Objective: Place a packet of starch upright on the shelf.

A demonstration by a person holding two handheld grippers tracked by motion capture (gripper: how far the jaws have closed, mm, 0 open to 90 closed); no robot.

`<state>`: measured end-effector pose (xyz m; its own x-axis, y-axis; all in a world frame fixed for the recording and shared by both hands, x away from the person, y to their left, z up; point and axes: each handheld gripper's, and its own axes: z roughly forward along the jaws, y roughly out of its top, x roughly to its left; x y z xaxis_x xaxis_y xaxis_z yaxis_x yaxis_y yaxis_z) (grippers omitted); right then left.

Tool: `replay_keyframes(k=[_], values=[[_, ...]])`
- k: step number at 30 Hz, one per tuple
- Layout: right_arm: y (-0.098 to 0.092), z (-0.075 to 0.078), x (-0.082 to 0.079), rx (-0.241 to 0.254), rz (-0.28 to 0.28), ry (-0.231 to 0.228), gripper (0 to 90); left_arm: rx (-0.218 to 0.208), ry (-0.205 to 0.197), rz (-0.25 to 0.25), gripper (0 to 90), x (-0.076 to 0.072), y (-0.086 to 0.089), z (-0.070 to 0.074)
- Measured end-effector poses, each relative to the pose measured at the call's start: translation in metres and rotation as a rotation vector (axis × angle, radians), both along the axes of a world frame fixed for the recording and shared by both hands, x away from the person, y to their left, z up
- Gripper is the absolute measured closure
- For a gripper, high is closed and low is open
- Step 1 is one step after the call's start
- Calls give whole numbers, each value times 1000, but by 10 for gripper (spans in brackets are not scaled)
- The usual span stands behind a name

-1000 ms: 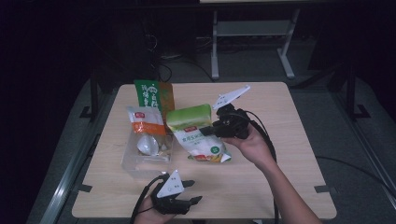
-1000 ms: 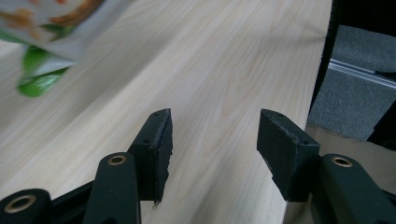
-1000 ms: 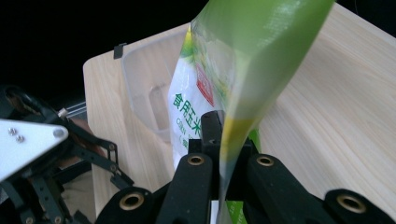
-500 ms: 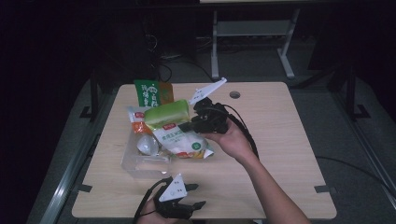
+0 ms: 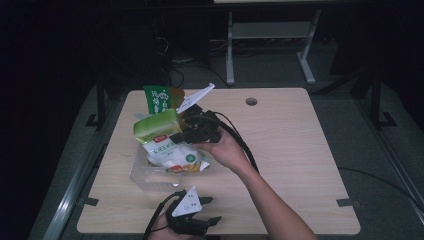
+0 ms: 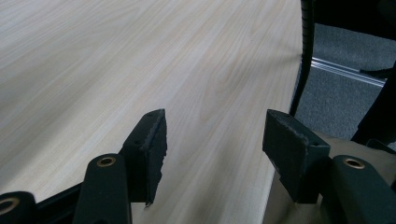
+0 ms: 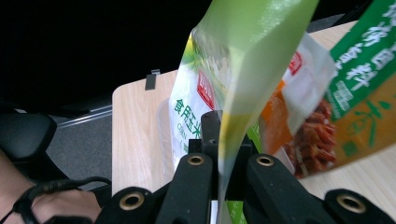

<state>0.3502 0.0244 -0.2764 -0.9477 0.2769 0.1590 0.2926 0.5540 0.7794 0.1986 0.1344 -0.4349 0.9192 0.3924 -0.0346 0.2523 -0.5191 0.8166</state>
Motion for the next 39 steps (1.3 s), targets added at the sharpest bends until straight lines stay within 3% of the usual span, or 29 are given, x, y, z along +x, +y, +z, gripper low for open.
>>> replay_keyframes(k=[15,29,35,39], values=[[48,-22,11,6,59,37,893,7,14,-17,387,-1,-1,-1],[82,-45,13,40,117,115,892,-8,18,-27,388,-5,-1,0],[82,-63,17,56,114,149,890,9,4,-28,390,-3,1,1],[80,-75,17,39,109,153,887,6,2,-18,390,-3,2,1]])
